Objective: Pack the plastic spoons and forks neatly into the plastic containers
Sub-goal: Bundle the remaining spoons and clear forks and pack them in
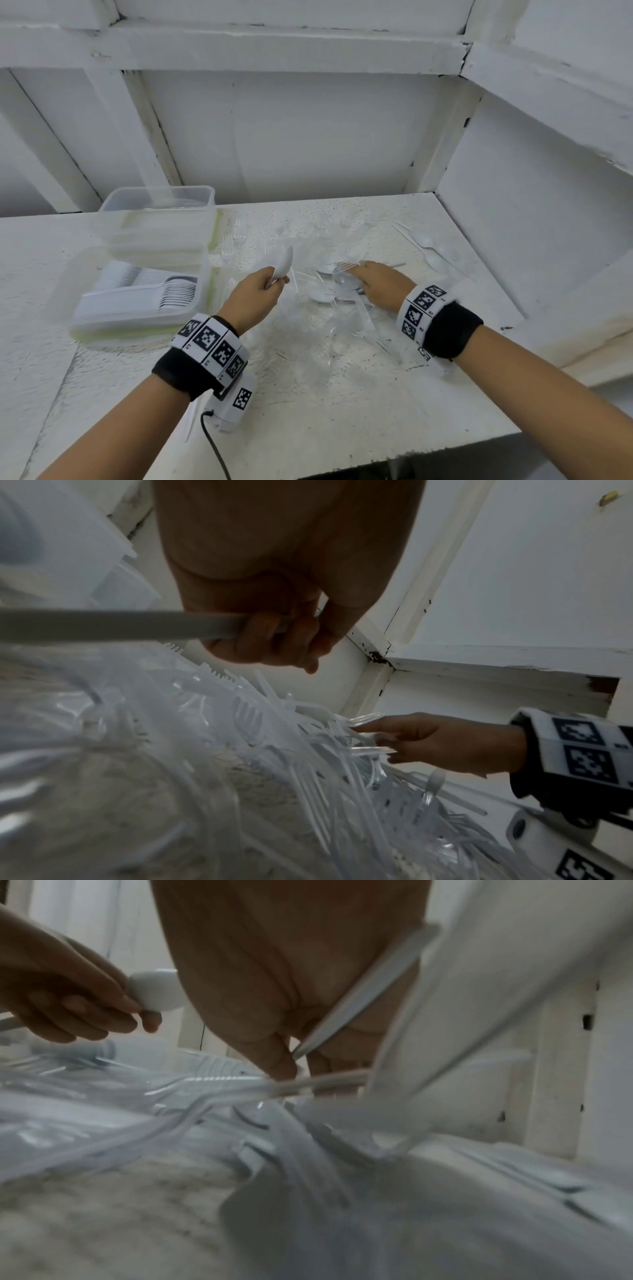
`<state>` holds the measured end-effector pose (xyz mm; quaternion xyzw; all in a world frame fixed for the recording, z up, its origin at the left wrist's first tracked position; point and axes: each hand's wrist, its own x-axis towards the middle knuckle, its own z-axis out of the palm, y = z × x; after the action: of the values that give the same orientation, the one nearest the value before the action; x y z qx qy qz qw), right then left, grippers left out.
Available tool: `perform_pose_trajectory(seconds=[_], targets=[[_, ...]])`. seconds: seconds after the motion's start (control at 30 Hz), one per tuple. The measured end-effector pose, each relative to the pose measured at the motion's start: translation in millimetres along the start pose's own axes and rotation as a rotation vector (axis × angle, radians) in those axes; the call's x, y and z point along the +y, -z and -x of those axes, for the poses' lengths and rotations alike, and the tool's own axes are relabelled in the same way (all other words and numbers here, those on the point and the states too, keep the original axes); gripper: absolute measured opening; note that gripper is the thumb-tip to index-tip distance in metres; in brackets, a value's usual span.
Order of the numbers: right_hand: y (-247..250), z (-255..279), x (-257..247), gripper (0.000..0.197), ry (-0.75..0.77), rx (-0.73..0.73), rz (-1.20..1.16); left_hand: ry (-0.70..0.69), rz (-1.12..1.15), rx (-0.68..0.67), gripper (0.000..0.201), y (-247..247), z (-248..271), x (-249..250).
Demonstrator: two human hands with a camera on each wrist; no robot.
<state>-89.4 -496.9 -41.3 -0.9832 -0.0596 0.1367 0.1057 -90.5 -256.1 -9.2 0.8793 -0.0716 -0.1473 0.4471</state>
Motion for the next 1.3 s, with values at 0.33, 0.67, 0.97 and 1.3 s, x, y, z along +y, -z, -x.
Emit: perform_pose_trajectory(seconds=[0.33,0.67,0.97,1.3], targets=[[63,23,33,0.051,-0.111,0.012,0.095,-0.029,-0.036,-0.032,0.018,-2,-6,1],[68,-3,105,0.037,-0.614,0.074,-0.058,-0.007,-0.055,-0.026,0.019,-5,-10,-1],[39,-13,88,0.037,-0.567,-0.028,-0.077,0.016,-0.038,0.014,0.017,3,-6,-9],[35,2,39,0.033,-0.390,-0.075,-0.258,-0.048,-0.149,-0.024,0.023,-3,-13,0]])
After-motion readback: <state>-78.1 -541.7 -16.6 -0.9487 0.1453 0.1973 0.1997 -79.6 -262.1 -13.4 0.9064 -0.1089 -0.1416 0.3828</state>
